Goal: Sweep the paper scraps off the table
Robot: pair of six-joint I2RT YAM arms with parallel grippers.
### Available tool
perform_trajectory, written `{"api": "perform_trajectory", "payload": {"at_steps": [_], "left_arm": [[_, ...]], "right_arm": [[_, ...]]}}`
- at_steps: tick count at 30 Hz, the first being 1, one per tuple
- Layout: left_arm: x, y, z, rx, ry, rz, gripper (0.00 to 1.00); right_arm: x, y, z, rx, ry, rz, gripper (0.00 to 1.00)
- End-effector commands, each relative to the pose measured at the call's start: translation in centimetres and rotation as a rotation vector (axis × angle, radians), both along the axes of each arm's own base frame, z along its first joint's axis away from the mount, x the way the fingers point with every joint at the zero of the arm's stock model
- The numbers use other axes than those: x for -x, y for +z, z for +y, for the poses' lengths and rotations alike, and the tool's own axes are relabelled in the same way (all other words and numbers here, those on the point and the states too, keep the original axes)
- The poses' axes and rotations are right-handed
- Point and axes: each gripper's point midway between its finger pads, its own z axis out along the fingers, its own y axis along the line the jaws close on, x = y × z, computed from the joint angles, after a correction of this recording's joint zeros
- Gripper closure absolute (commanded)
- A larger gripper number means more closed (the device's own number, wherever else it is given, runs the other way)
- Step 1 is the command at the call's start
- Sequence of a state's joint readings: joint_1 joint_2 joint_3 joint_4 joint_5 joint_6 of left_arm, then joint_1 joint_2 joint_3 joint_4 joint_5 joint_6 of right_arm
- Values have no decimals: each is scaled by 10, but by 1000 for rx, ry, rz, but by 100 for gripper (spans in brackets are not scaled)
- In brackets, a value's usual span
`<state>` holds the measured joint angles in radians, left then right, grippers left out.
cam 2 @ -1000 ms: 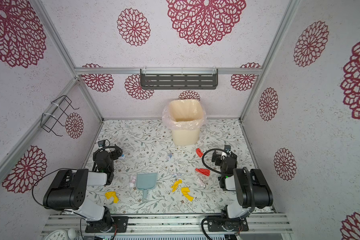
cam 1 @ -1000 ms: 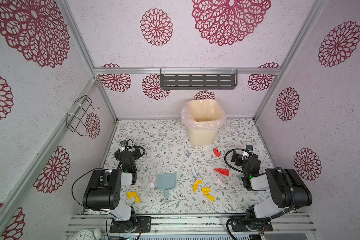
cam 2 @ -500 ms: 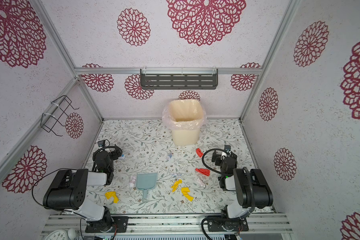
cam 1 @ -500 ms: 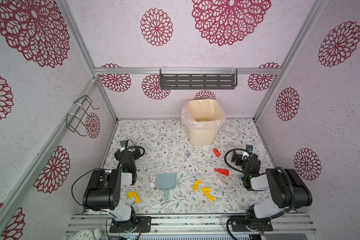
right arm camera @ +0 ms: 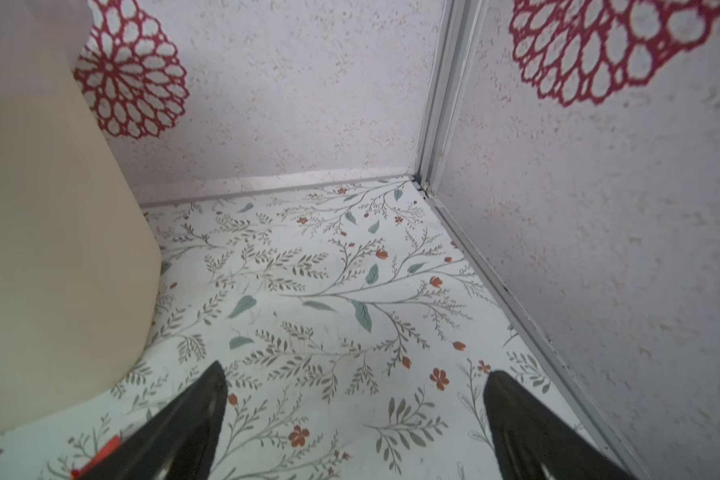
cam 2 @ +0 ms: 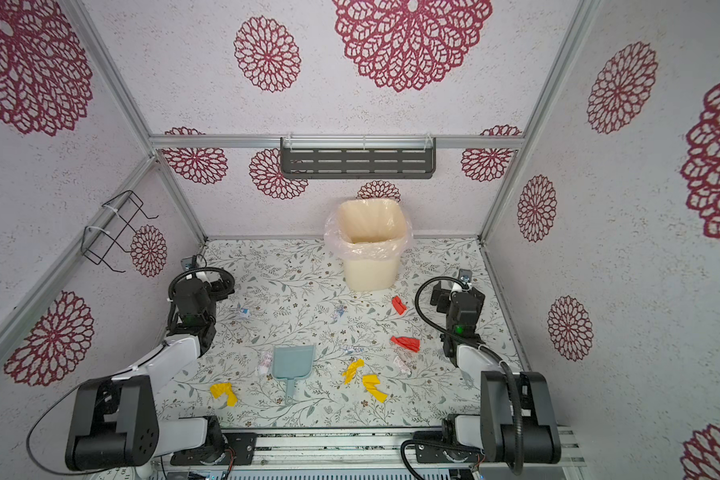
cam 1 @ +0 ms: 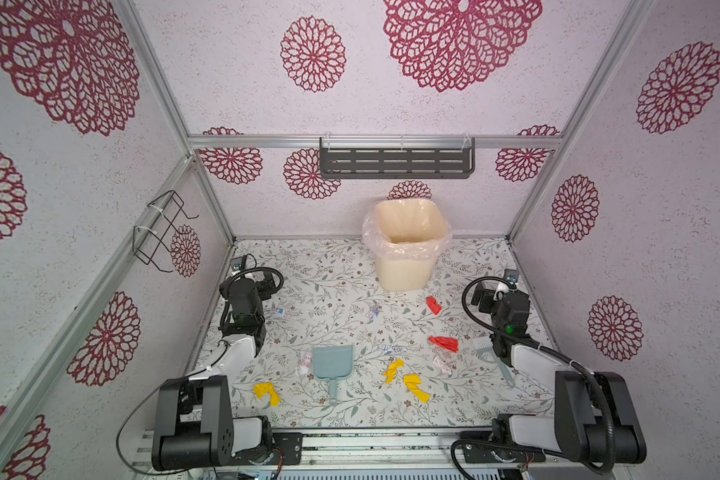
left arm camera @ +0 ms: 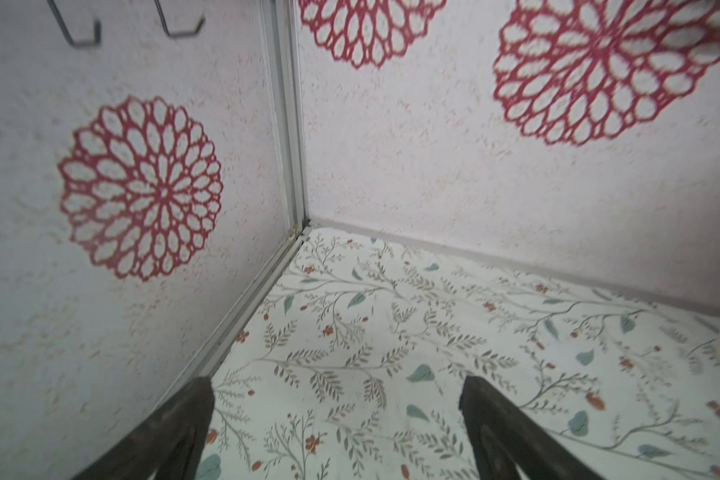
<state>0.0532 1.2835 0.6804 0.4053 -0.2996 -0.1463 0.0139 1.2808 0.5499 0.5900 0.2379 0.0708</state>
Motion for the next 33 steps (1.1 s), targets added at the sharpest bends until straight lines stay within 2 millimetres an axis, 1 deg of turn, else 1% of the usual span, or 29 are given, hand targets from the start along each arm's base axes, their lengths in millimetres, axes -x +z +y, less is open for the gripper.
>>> {"api": "perform_trajectory", "payload": {"at_steps": [1, 2, 3, 4, 6, 8, 9, 11, 13, 15, 17, 19, 22, 25, 28, 33], "left_arm": [[12, -19, -18, 90, -59, 172, 3], [12, -13, -22, 108, -68, 172, 3], [12, -8, -28, 127, -84, 178, 3], [12, -2, -34, 139, -101, 179, 3], [11, 4, -43, 152, -125, 190, 3], [9, 8, -53, 154, -148, 199, 3], [8, 10, -57, 153, -157, 203, 3], [6, 13, -66, 151, -175, 205, 3], [4, 16, -74, 151, -194, 207, 3], [2, 18, -81, 156, -210, 205, 3], [0, 19, -85, 162, -222, 205, 3], [-1, 17, -88, 169, -226, 213, 3], [-2, 11, -93, 183, -246, 235, 3], [-2, 9, -97, 190, -261, 249, 3], [0, 8, -99, 189, -264, 256, 3], [3, 5, -97, 184, -256, 268, 3]], "right_arm": [[-1, 16, 4, -86, -2, 95, 1], [-6, 29, 10, -110, 26, 91, 1], [-14, 46, 19, -141, 72, 79, 1], [-20, 57, 26, -171, 103, 88, 1], [-35, 83, 40, -222, 168, 85, 1], [-50, 104, 54, -267, 236, 95, 4], [-58, 113, 61, -290, 267, 104, 5], [-73, 126, 72, -328, 311, 120, 9], [-88, 145, 83, -370, 359, 113, 11], [-101, 155, 94, -409, 403, 121, 13], [-112, 160, 106, -430, 443, 144, 14], [-122, 159, 120, -451, 484, 175, 14], [-133, 150, 136, -469, 525, 233, 14], [-139, 138, 149, -477, 560, 292, 15], [-144, 128, 158, -478, 579, 328, 18], [-151, 115, 164, -470, 585, 380, 29]]}}
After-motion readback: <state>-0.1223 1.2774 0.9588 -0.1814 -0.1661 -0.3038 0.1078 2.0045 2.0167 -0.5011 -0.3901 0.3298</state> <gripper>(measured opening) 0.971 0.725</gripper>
